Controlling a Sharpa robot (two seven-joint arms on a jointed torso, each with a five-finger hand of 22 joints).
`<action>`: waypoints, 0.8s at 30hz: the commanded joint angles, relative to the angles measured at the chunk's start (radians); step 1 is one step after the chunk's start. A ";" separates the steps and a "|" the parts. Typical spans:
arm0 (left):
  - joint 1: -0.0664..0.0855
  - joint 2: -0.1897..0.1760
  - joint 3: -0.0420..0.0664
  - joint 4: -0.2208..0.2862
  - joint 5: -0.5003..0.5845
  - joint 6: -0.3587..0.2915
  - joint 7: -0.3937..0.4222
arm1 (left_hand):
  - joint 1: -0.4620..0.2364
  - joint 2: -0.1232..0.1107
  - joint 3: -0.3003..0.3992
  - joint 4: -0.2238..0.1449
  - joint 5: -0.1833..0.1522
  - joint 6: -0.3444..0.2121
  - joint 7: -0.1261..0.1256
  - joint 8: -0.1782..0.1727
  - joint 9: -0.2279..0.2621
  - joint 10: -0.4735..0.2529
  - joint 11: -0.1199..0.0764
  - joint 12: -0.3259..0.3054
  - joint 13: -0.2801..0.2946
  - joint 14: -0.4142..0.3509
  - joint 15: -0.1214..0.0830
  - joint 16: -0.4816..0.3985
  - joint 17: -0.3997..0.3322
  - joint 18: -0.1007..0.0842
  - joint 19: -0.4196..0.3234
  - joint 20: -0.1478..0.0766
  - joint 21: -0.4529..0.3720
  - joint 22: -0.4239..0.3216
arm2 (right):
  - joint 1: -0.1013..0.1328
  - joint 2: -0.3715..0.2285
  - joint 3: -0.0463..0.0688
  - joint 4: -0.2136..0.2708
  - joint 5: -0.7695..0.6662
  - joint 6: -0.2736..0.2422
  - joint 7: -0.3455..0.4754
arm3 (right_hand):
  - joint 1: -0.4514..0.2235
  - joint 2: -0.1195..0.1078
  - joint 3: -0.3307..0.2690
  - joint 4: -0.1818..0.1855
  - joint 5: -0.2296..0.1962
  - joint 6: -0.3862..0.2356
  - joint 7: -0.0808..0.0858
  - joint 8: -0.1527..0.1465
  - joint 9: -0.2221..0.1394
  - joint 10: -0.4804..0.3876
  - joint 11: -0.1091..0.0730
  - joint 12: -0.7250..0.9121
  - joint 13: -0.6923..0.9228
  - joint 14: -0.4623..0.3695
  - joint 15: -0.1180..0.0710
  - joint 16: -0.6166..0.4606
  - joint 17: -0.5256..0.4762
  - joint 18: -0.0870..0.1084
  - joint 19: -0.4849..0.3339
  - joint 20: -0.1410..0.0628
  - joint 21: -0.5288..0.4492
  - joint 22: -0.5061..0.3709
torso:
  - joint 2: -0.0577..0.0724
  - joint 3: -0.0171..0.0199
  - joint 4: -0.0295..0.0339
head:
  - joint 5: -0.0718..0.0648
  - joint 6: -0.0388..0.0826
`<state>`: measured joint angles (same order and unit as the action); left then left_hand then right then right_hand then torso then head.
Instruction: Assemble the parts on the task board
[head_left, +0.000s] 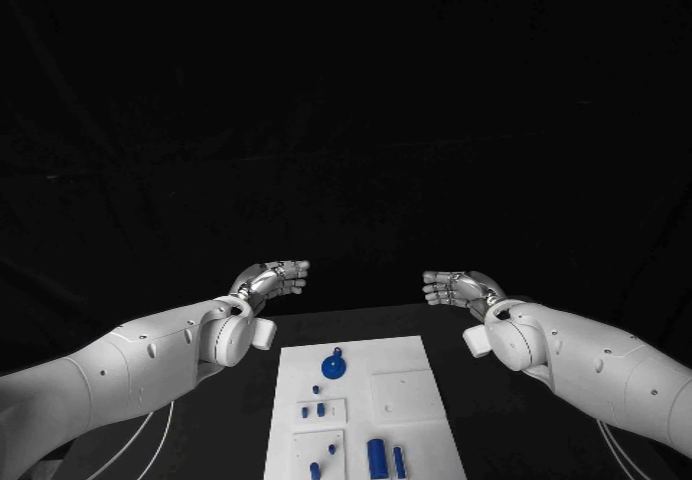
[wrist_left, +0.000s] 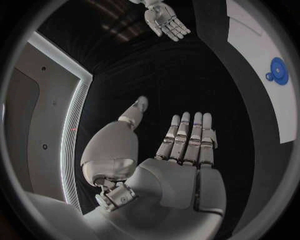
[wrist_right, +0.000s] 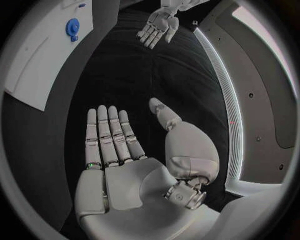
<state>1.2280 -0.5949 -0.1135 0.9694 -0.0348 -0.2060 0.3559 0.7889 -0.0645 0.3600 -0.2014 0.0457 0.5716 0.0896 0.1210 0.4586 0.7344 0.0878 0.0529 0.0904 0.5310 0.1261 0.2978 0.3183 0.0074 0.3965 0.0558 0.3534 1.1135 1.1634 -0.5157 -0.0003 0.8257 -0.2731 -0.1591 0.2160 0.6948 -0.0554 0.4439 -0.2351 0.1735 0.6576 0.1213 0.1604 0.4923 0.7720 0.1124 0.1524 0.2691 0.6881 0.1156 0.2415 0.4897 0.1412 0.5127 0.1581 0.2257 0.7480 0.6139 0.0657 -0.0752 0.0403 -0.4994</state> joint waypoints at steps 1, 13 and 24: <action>-0.003 -0.005 0.002 0.015 -0.001 -0.012 0.002 | -0.789 0.064 -0.360 0.201 -0.046 -0.572 -0.090 -0.121 -0.459 -0.734 -0.088 -0.053 -0.090 -0.531 -0.126 -0.298 -0.318 -0.007 -0.396 -0.056 -0.353 -0.361 | -0.001 -0.004 0.000 0.013 0.002 -0.011 0.003 | -0.695 0.055 -0.444 0.235 -0.174 -0.658 -0.121 -0.160 -0.492 -0.772 -0.112 -0.152 -0.269 -0.688 -0.116 -0.241 -0.490 -0.141 -0.513 -0.158 -0.226 -0.748 | -0.002 -0.0041 0.0046 | -0.004 -0.007; -0.076 -0.080 0.049 0.259 0.014 -0.242 0.070 | -0.789 0.064 -0.360 0.201 -0.046 -0.572 -0.090 -0.121 -0.459 -0.734 -0.088 -0.053 -0.090 -0.531 -0.126 -0.298 -0.318 -0.007 -0.396 -0.056 -0.353 -1.113 | -0.038 -0.091 0.000 0.257 0.092 -0.211 0.104 | -0.695 0.055 -0.444 0.235 -0.174 -0.658 -0.121 -0.160 -0.492 -0.772 -0.112 -0.152 -0.269 -0.688 -0.116 -0.241 -0.490 -0.141 -0.513 -0.158 -0.226 -0.748 | -0.064 -0.0608 0.0696 | -0.037 -0.093; -0.164 -0.171 0.105 0.555 0.032 -0.521 0.151 | -0.789 0.064 -0.360 0.201 -0.046 -0.572 -0.090 -0.121 -0.459 -0.734 -0.088 -0.053 -0.090 -0.531 -0.126 -0.298 -0.318 -0.007 -0.396 -0.056 -0.353 -1.113 | -0.094 -0.219 0.000 0.616 0.225 -0.506 0.251 | -0.695 0.055 -0.444 0.235 -0.174 -0.658 -0.121 -0.160 -0.492 -0.772 -0.112 -0.152 -0.269 -0.688 -0.116 -0.241 -0.490 -0.141 -0.513 -0.158 -0.226 -0.748 | -0.070 -0.0657 0.0752 | -0.040 -0.101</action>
<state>1.0675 -0.7617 -0.0116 1.5042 -0.0155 -0.5918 0.4419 0.0071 0.0003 0.0032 0.0003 0.0047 0.0049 -0.0003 0.0068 0.0027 0.0052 0.0000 0.0068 0.0018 0.0035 0.0001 0.0035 0.0015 0.0080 0.0036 -0.0002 0.0035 0.0060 1.0736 -0.7263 -0.0005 1.4127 -0.1181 -0.5209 0.3728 0.0058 0.0000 0.0044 0.0000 0.0035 0.0045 -0.0002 0.0034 0.0012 0.0037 0.0000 0.0035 0.0014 0.0051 0.0000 0.0034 0.0019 0.0137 0.0049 -0.0003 0.0035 0.0014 0.5461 0.0017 -0.0018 0.0002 -0.5996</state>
